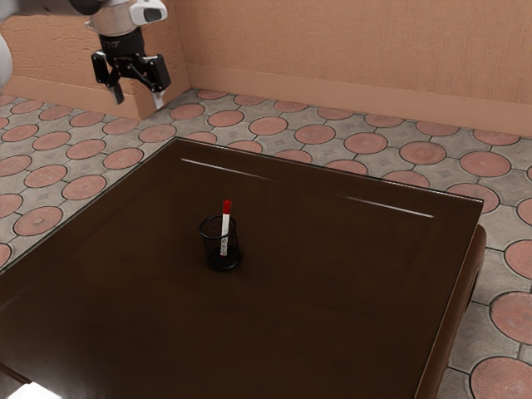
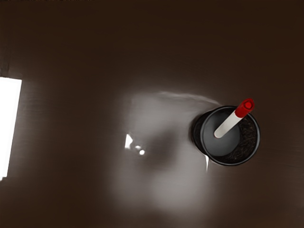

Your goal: Take the marker out of the pen holder and place it to the left of the pen holder.

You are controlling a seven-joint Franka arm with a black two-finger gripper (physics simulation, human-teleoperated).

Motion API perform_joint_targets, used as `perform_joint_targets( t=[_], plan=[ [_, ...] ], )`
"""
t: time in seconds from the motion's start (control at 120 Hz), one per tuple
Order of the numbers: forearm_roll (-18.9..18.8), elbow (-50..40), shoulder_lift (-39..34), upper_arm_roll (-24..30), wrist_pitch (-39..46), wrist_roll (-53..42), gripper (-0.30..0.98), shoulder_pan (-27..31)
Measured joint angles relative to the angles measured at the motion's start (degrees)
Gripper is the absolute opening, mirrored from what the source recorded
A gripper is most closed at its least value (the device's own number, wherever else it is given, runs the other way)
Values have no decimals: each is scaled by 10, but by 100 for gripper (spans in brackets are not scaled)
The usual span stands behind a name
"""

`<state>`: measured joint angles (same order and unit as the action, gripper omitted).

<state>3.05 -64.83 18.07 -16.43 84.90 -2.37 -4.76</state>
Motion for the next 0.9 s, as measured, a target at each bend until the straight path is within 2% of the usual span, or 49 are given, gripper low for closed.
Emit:
perform_joint_targets(
  t=[0.083, 0.133, 0.358, 0.45, 0.517, 0.7, 0.808, 0.9],
  plan=[
    [1, 0, 2, 1, -1, -2, 69, 0],
    [2, 0, 13, 14, 33, 1, 69, 0],
    [-1, 10, 196, 66, 364, 38, 69, -6],
    [0, 30, 240, 107, 460, 56, 68, -7],
    [8, 26, 236, 112, 469, 69, 68, -6],
    [25, -112, 171, 95, 442, 93, 69, -6],
    [5, -143, 121, 94, 402, 101, 69, -6],
    [-4, -155, 116, 81, 374, 108, 69, -11]
  ],
)
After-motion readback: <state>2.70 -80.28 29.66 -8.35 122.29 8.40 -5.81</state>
